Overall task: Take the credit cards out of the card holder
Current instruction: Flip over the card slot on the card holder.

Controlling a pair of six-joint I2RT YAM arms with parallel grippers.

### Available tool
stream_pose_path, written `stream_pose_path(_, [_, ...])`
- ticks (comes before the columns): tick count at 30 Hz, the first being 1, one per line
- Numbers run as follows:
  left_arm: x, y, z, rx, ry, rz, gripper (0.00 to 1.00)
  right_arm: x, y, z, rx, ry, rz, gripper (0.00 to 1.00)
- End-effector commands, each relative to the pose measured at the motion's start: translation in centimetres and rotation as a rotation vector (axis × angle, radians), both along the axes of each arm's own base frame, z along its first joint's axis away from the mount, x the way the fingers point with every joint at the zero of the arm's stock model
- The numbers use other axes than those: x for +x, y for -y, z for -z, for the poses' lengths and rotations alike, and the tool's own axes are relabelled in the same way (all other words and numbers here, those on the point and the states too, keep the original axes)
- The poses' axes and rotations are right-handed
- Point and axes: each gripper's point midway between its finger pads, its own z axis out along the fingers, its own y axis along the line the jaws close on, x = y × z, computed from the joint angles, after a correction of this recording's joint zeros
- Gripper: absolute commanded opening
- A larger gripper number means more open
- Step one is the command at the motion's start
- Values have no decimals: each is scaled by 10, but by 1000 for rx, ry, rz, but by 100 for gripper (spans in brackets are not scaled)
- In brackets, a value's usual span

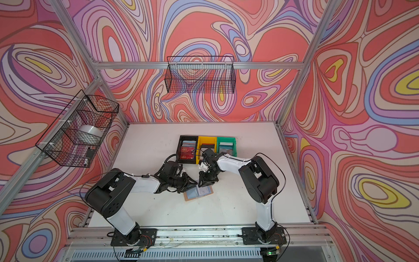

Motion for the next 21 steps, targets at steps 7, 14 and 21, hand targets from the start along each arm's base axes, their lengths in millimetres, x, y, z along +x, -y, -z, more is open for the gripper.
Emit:
stream_pose_path(7, [-3, 7, -19, 7, 45, 40, 22, -8, 15, 18, -69, -27, 20, 27])
stream_pose_path(14, [-2, 8, -19, 13, 46, 49, 23, -1, 24, 3, -71, 7, 44, 28])
stream_pose_path(21, [-4, 11, -17, 16, 40, 60, 23, -2, 28, 8, -73, -3, 49, 28])
